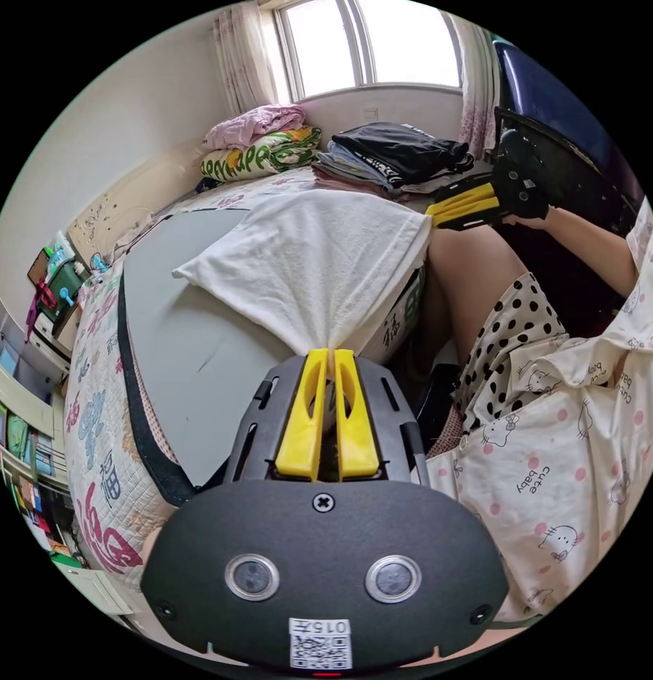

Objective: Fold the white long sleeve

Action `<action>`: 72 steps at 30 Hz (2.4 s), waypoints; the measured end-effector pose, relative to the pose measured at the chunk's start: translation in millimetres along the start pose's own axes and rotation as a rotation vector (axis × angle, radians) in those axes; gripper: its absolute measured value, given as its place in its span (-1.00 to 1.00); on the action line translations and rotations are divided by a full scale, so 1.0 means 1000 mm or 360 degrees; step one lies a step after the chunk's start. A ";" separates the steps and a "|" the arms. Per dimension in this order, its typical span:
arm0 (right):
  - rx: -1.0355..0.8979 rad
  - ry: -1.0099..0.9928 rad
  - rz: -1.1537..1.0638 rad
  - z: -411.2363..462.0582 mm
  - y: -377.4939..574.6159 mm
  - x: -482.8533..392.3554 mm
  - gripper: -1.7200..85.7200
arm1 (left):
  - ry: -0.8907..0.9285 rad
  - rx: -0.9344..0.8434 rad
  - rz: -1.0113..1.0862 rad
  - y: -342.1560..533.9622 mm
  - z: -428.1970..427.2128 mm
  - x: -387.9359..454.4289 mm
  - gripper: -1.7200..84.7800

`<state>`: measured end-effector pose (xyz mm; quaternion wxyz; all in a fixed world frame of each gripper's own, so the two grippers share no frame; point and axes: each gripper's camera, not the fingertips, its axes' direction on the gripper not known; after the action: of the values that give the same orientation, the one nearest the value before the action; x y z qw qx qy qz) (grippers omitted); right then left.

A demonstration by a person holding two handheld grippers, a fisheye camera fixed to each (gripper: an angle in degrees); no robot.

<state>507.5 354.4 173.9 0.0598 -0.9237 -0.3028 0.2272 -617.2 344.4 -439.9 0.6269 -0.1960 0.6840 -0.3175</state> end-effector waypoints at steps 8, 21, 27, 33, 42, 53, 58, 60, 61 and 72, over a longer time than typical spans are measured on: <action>-0.0004 -0.0449 0.0287 -0.023 -0.016 0.048 -0.89 | 0.0020 -0.0023 -0.0045 -0.001 -0.002 0.015 -0.95; 0.0439 -0.0833 0.0713 -0.086 -0.085 0.147 -0.97 | 0.0082 -0.0016 -0.0112 0.003 0.003 0.015 -0.95; 0.0147 -0.0913 0.0709 -0.053 -0.140 0.138 -0.98 | 0.0080 -0.0019 -0.0122 0.007 0.013 0.013 -0.95; 0.0088 -0.1150 0.0917 -0.046 -0.147 0.146 -0.97 | 0.0047 -0.0008 -0.0104 0.017 0.032 0.013 -0.95; 0.0168 -0.1169 0.1015 -0.098 -0.162 0.134 -0.97 | 0.0176 0.0034 -0.0224 0.043 0.067 -0.026 -0.94; 0.0251 -0.1190 0.1345 -0.221 -0.172 0.125 -0.97 | 0.0476 0.0111 -0.0668 0.086 0.120 -0.099 -0.95; 0.0491 -0.1152 0.1967 -0.337 -0.186 0.157 -0.97 | 0.0542 0.0130 -0.0735 0.102 0.136 -0.125 -0.97; 0.0826 -0.1204 0.1977 -0.392 -0.195 0.158 -0.97 | 0.0550 0.0145 -0.0754 0.106 0.142 -0.132 -0.97; 0.0988 -0.1201 0.1980 -0.429 -0.204 0.156 -0.97 | 0.0555 0.0151 -0.0765 0.109 0.148 -0.136 -0.97; 0.1576 -0.1085 0.1867 -0.596 -0.234 0.112 -0.97 | 0.0667 0.0194 -0.0744 0.123 0.201 -0.156 -0.97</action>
<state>734.8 625.8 719.1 0.2357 -0.6793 0.3597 0.5947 -382.6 499.1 -411.0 0.3932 -0.2402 0.7143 -0.5267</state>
